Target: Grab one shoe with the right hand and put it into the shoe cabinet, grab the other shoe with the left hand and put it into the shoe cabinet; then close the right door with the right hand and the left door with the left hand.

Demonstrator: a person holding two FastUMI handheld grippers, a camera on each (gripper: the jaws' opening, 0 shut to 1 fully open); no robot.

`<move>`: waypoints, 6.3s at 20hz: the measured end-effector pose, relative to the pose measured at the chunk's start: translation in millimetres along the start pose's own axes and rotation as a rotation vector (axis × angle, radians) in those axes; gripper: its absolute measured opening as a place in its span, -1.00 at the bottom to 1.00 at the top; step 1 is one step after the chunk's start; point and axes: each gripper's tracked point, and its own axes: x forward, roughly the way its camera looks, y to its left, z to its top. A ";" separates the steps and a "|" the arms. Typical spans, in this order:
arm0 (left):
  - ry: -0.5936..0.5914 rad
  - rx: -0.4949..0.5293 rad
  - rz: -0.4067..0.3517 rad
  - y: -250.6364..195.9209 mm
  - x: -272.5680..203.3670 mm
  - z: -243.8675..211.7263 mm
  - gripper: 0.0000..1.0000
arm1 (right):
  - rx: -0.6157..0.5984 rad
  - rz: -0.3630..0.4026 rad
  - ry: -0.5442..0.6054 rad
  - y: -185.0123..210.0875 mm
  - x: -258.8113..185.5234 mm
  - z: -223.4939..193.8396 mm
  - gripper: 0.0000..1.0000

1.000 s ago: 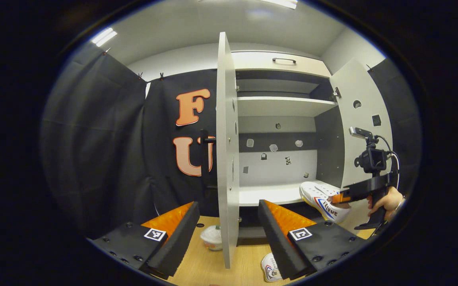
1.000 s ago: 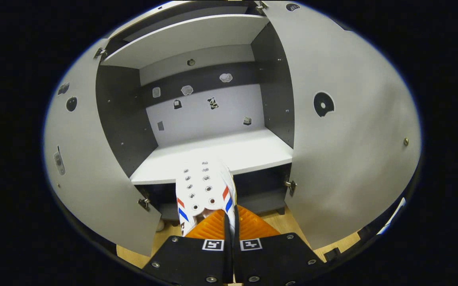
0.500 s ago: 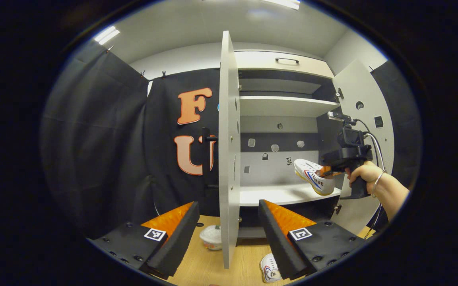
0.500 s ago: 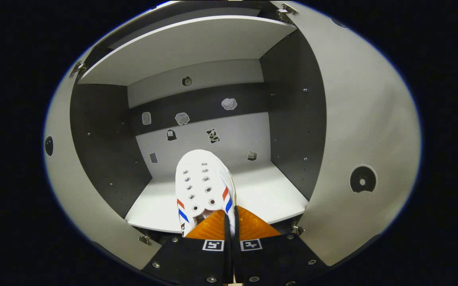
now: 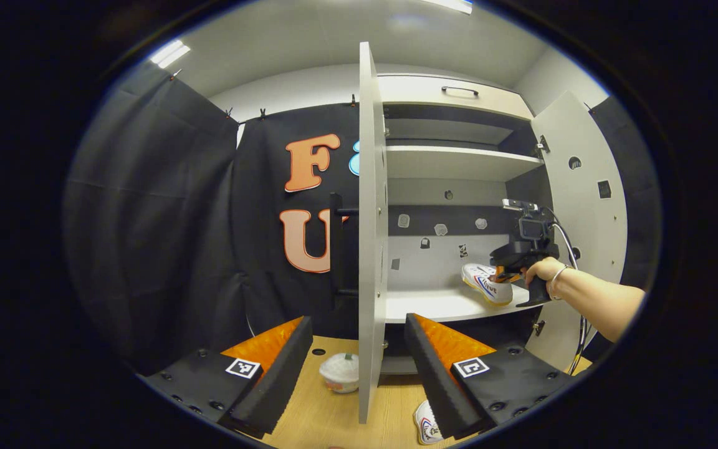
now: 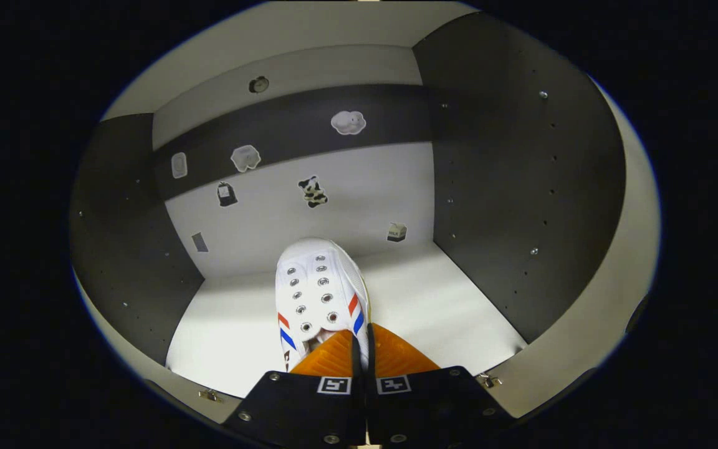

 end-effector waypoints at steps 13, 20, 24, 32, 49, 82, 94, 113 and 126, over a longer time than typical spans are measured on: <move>0.008 -0.003 -0.021 -6.0 9.6 -3.9 0.94 | -0.076 0.040 -0.115 6.0 -14.5 17.7 -0.07; 0.013 -0.010 -0.059 -25.3 2.6 -7.7 0.94 | -0.115 0.087 -0.241 -0.8 -97.4 21.0 0.65; 0.020 -0.034 -0.074 -34.2 -3.6 -11.3 0.94 | -0.100 0.122 -0.289 -9.9 -147.1 7.4 0.85; 0.097 -0.047 -0.137 -67.9 -13.9 -54.9 0.87 | -0.111 0.166 -0.382 -35.5 -237.4 -37.4 0.85; 0.555 -0.004 -0.262 -134.9 -5.8 -310.0 0.94 | -0.161 0.098 -0.495 -95.6 -331.7 -77.4 0.85; 0.924 0.002 -0.310 -143.9 0.1 -427.3 -0.87 | -0.143 0.069 -0.396 -109.6 -321.6 -118.1 0.85; 0.758 -0.129 -0.319 -143.7 26.6 -284.1 -0.87 | -0.154 0.135 -0.416 -81.6 -314.8 -111.0 0.85; 0.934 -0.101 -0.420 -138.9 1.5 -398.1 -0.84 | -0.133 0.159 -0.320 -92.9 -280.7 -161.2 0.85; 1.032 -0.071 -0.308 -120.3 -2.1 -446.4 0.52 | -0.103 0.113 -0.274 -118.5 -284.8 -183.2 0.86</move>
